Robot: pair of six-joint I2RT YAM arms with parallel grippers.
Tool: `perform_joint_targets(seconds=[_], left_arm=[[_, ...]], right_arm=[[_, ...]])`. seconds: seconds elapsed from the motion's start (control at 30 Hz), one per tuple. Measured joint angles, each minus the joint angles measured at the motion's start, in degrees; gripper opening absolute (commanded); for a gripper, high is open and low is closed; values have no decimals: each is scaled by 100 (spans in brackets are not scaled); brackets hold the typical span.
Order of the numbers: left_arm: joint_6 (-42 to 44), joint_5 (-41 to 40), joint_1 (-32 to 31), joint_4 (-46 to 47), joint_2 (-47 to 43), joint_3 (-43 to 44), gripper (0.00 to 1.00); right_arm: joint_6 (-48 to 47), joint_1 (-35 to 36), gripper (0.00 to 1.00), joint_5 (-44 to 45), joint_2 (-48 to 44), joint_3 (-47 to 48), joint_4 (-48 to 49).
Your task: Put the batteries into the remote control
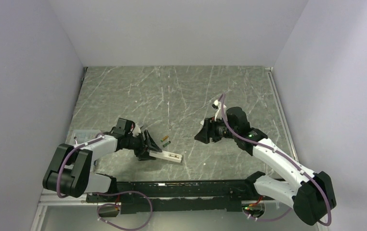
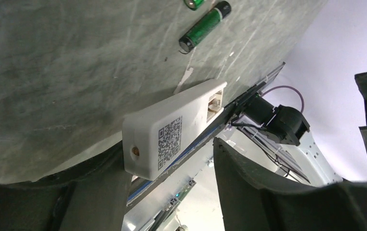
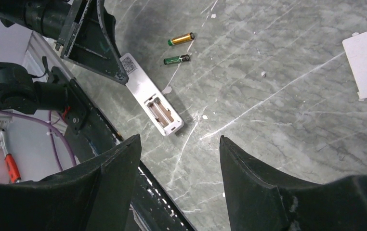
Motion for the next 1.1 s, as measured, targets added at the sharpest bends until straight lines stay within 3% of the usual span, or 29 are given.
perform_joint_targets(seconds=[0.33, 0.77, 1.1], left_arm=[[164, -295, 0, -485, 87, 188, 77], [210, -658, 0, -1287, -358, 306, 79], [262, -905, 35, -1906, -1038, 487, 79]], right_arm=[[0, 9, 64, -122, 111, -9, 70], [-66, 396, 64, 22, 573, 17, 125], [-361, 994, 62, 474, 1508, 741, 70]])
